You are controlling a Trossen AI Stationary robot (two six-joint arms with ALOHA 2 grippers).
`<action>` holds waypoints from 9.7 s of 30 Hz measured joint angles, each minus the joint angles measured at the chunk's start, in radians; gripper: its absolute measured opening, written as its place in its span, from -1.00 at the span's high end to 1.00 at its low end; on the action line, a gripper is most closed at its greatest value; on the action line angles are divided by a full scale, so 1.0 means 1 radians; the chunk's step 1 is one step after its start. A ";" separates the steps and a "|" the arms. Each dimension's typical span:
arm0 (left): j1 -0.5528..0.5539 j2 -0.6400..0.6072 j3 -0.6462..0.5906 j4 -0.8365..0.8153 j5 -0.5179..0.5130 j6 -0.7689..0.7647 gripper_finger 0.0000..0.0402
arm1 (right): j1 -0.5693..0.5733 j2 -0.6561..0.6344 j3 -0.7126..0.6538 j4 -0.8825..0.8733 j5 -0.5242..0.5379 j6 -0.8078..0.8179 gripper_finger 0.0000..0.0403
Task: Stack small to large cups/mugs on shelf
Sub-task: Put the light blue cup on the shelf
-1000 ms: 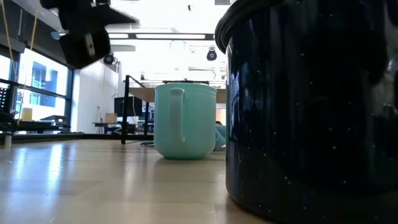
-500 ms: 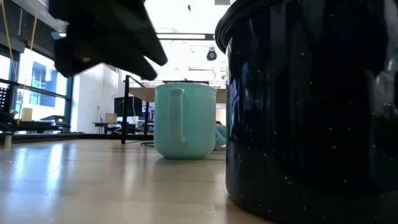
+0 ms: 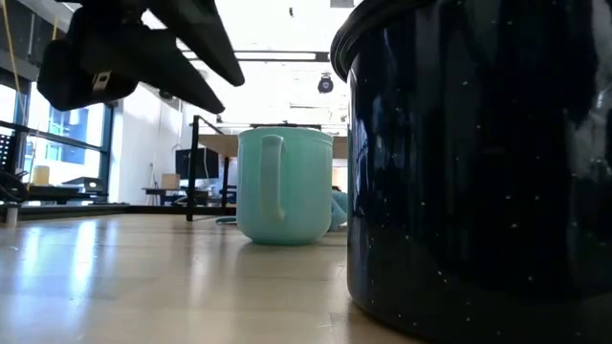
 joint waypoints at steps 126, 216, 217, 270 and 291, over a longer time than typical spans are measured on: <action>0.897 -0.148 0.494 -0.704 0.565 1.627 1.00 | 0.000 0.079 -0.002 -0.145 0.023 0.073 0.58; 1.448 0.046 0.708 -0.798 0.840 2.043 1.00 | 0.000 0.416 -0.002 0.116 0.098 0.063 0.58; 1.448 0.046 0.708 -0.798 0.842 2.043 1.00 | 0.000 0.416 -0.002 0.116 0.098 0.063 0.58; 1.447 0.048 0.707 -0.790 0.866 2.062 0.85 | 0.000 0.416 -0.002 0.116 0.102 0.036 0.58; 1.447 0.046 0.708 -0.790 0.870 2.113 0.98 | -0.001 0.416 -0.002 0.116 0.098 0.036 0.58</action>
